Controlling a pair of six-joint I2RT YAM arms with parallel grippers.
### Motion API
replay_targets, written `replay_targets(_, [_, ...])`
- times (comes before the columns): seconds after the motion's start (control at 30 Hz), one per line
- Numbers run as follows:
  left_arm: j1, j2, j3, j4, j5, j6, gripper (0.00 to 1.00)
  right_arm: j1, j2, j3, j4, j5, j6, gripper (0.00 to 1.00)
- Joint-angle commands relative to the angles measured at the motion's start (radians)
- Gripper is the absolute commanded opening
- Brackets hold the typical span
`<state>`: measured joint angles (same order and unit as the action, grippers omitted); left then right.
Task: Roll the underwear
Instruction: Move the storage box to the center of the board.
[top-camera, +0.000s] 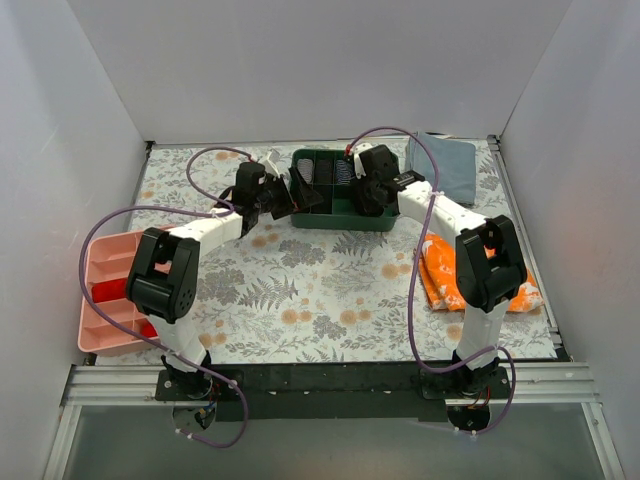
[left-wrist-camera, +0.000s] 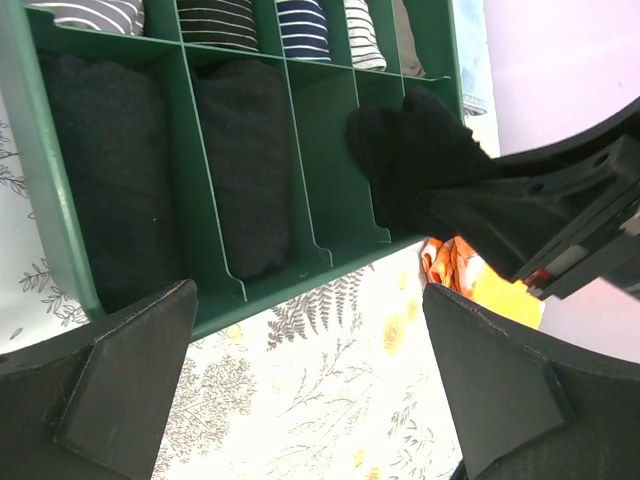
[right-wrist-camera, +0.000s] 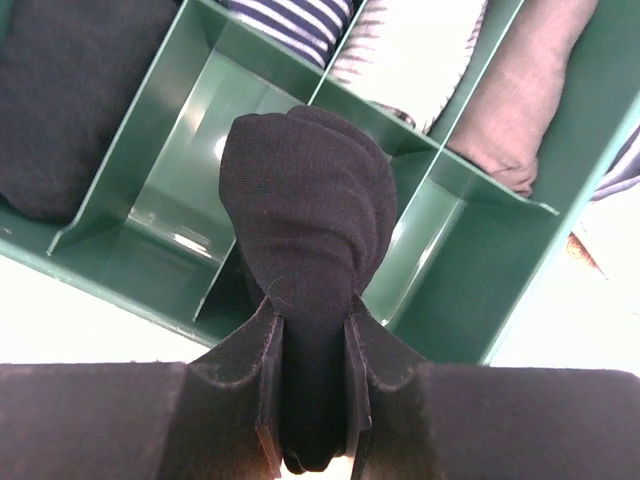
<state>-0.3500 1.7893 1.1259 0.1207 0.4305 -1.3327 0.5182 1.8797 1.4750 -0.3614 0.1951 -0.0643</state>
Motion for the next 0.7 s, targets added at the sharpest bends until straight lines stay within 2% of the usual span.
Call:
replay_targets(0.0, [-0.030,0.001,-0.077,-0.196,0.010,-0.019,0.98,-0.012,0.016,0.090,-0.017,0.003,0.018,0.01])
replay_targets(0.27, [-0.104,-0.096,-0.126,-0.228,-0.028,-0.109,0.98,-0.023,0.035,0.212,-0.085,-0.055,0.057,0.01])
replay_targets(0.37, [-0.142,-0.133,-0.130,-0.231,-0.052,-0.146,0.98,-0.023,0.053,0.264,-0.160,-0.083,0.101,0.01])
replay_targets(0.53, [-0.170,-0.157,-0.112,-0.251,-0.064,-0.158,0.98,-0.023,0.046,0.280,-0.252,-0.106,0.153,0.01])
replay_targets(0.67, [-0.170,-0.226,-0.074,-0.297,-0.126,-0.137,0.98,-0.014,0.022,0.280,-0.295,-0.102,0.176,0.01])
